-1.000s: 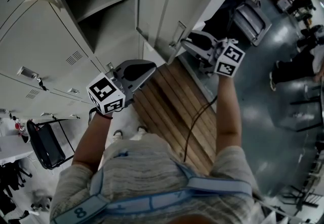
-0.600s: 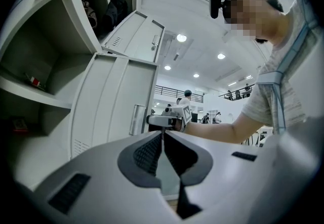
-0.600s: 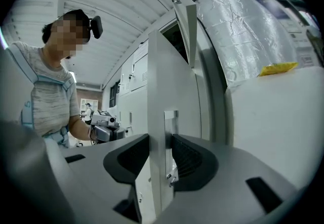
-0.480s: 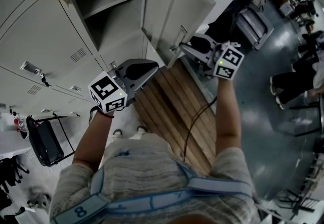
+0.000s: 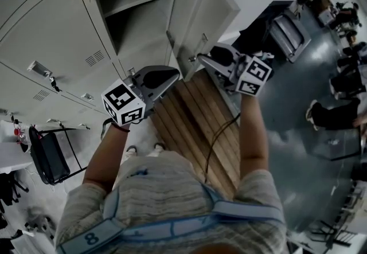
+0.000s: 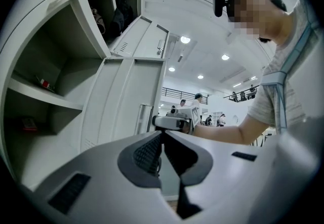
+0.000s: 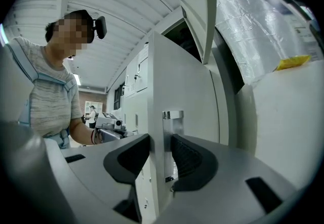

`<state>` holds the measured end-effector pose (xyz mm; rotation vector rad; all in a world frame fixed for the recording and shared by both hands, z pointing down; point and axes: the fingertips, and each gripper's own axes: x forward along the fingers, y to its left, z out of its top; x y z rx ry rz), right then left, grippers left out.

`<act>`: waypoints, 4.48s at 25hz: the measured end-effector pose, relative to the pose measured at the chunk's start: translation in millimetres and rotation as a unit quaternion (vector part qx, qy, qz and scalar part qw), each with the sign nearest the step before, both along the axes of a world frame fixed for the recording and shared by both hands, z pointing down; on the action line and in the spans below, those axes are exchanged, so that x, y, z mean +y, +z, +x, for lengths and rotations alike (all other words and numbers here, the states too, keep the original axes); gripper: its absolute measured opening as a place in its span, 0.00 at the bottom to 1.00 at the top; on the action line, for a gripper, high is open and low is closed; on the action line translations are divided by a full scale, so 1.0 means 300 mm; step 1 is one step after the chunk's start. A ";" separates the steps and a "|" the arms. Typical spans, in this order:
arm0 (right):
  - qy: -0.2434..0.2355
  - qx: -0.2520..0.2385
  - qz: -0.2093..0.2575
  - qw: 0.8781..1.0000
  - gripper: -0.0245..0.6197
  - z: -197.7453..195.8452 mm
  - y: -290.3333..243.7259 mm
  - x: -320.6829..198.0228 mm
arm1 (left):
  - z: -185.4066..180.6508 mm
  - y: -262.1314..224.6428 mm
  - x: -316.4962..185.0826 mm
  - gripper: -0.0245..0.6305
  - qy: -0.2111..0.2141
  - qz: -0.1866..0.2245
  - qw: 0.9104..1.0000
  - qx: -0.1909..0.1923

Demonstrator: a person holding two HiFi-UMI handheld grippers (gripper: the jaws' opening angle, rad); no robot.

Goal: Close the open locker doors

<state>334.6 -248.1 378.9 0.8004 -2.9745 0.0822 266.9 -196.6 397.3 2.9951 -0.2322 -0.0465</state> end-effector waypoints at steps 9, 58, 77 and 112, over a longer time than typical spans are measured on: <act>-0.036 -0.014 0.005 0.999 0.22 -0.151 -0.004 0.009 | -0.099 -0.007 -0.014 0.04 -0.028 0.001 1.000 0.004; 0.056 -0.009 0.021 0.998 0.22 -0.584 0.001 -0.194 | -0.549 0.001 -0.081 0.04 -0.120 -0.007 0.992 0.021; 0.102 -0.014 0.020 0.994 0.22 -0.697 0.008 -0.323 | -0.637 -0.001 -0.131 0.04 -0.129 -0.006 0.991 0.023; 0.133 0.002 0.025 0.991 0.22 -0.811 -0.041 -0.512 | -0.702 0.014 -0.219 0.04 -0.141 -0.008 0.990 0.018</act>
